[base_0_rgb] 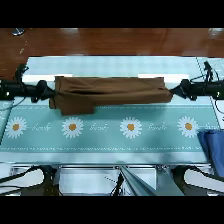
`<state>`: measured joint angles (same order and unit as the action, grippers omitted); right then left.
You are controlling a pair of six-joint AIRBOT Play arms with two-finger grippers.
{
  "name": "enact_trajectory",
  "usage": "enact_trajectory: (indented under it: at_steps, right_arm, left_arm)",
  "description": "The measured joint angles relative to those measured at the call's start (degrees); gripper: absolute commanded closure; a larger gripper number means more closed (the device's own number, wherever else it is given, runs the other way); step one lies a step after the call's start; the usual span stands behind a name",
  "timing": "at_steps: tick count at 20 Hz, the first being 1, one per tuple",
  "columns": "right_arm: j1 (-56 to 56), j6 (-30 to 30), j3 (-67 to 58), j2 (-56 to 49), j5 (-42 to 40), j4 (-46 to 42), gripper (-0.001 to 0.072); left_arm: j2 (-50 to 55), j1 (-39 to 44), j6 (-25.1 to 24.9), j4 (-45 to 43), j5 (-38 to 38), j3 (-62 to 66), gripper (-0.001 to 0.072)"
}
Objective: Fold the shirts.
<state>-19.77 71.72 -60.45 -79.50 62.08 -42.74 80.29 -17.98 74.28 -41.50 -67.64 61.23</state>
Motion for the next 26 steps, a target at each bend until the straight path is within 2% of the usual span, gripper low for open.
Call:
enact_trajectory:
  at_steps: [8,9,10,11,15,18,21,23,26]
  right_arm:
    - [2.8,3.6,-16.4,-15.5,-3.7,2.3,0.0681]
    - [3.1,3.8,-17.4,-16.9,-4.1,2.8,0.0538]
    - [3.3,4.0,-18.1,-18.0,-4.4,3.1,0.0226]
    - [3.5,4.0,-18.6,-19.0,-4.8,3.5,0.0088]
    - [1.7,3.9,-20.2,-20.3,-3.7,3.6,0.0090]
    - [-2.6,3.9,-21.3,-20.3,0.4,1.4,0.0090]
    - [-5.9,5.0,-21.7,-21.0,4.6,-2.8,0.0090]
    - [-6.3,5.5,-21.8,-22.2,6.5,-4.3,0.0090]
    - [-4.5,5.8,-21.9,-24.4,8.0,-4.9,0.0090]
  left_arm:
    - [19.8,3.3,5.0,1.3,-2.9,24.5,0.0676]
    - [21.3,3.5,5.3,1.2,-3.1,26.2,0.0476]
    - [22.6,3.7,5.6,1.4,-3.2,27.3,0.0015]
    - [23.8,4.0,5.7,1.2,-3.1,28.1,0.0001]
    - [25.3,2.9,8.1,-1.8,-8.5,31.6,0.0003]
    - [22.5,-0.7,11.4,-11.9,-14.3,33.4,0.0003]
    - [16.1,-3.6,11.8,-20.3,-15.2,31.0,0.0003]
    - [9.5,-4.1,9.8,-20.9,-11.0,25.5,0.0003]
    - [-3.1,-2.5,5.6,-17.3,0.8,13.0,0.0004]
